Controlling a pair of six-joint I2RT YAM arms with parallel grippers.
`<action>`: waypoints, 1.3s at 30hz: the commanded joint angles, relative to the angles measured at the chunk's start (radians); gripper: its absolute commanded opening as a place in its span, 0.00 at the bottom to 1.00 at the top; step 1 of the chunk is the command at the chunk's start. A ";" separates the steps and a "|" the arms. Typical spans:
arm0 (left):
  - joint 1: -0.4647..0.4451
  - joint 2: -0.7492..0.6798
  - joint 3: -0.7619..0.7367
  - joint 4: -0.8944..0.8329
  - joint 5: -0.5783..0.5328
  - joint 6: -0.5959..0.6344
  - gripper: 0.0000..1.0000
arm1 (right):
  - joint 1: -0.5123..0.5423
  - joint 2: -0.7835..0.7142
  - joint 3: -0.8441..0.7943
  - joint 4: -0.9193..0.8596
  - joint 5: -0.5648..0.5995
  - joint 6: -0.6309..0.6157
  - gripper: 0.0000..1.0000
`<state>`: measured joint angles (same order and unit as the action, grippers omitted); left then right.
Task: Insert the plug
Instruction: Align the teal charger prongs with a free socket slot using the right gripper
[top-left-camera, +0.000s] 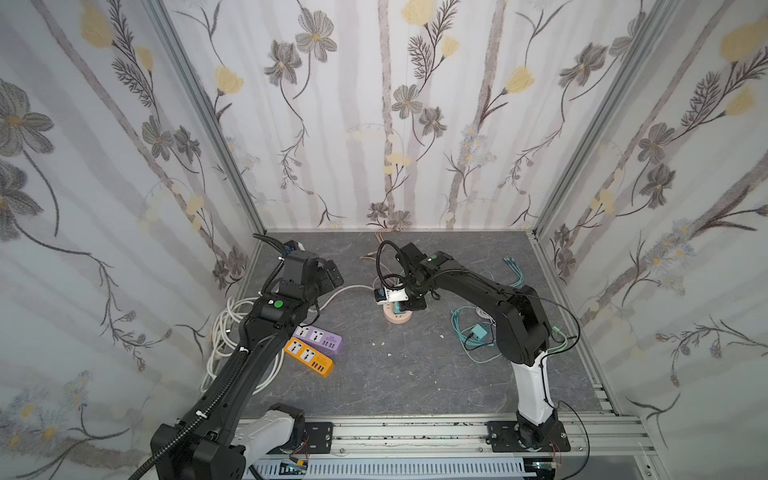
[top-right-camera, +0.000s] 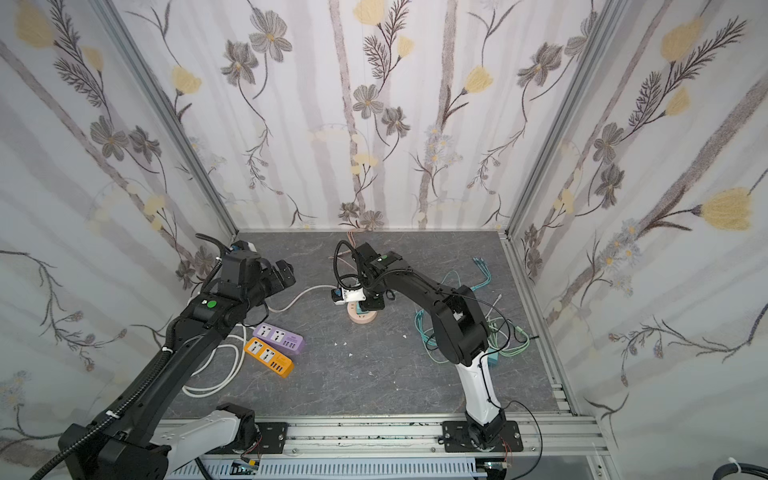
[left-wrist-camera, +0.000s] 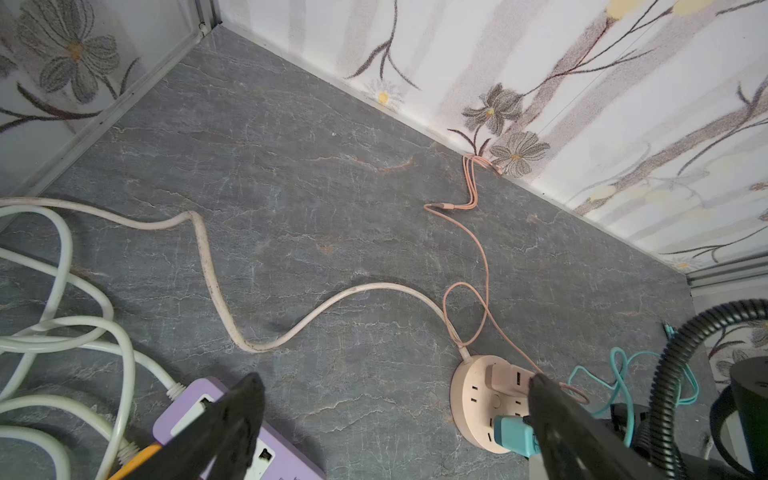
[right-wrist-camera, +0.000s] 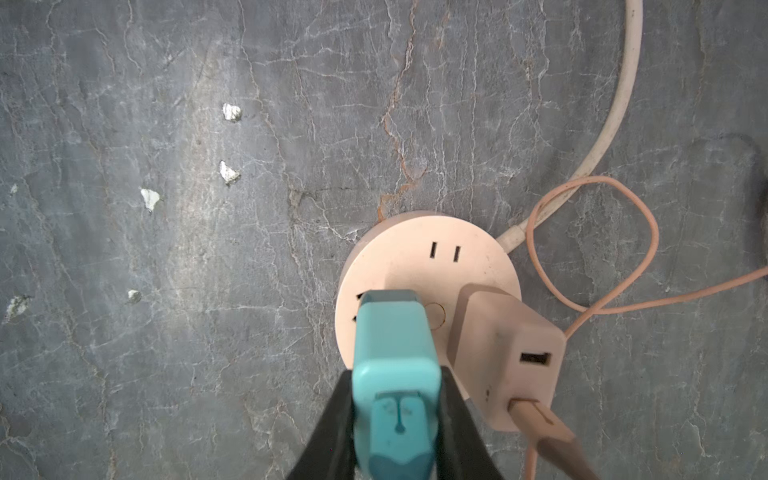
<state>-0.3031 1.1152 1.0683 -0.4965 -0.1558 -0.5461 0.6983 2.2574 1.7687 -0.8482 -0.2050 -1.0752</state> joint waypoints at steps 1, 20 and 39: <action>0.003 0.003 -0.002 0.001 0.002 0.006 1.00 | 0.007 0.041 0.011 -0.053 0.056 -0.009 0.00; 0.014 0.023 -0.009 0.018 0.020 0.019 1.00 | 0.023 0.161 0.100 -0.110 0.194 -0.006 0.00; 0.022 0.106 0.010 0.001 0.028 0.036 1.00 | -0.101 0.357 0.497 -0.214 0.242 -0.038 0.03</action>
<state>-0.2821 1.2297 1.0801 -0.4866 -0.1040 -0.5060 0.6193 2.5614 2.2322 -1.0706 -0.1310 -1.0866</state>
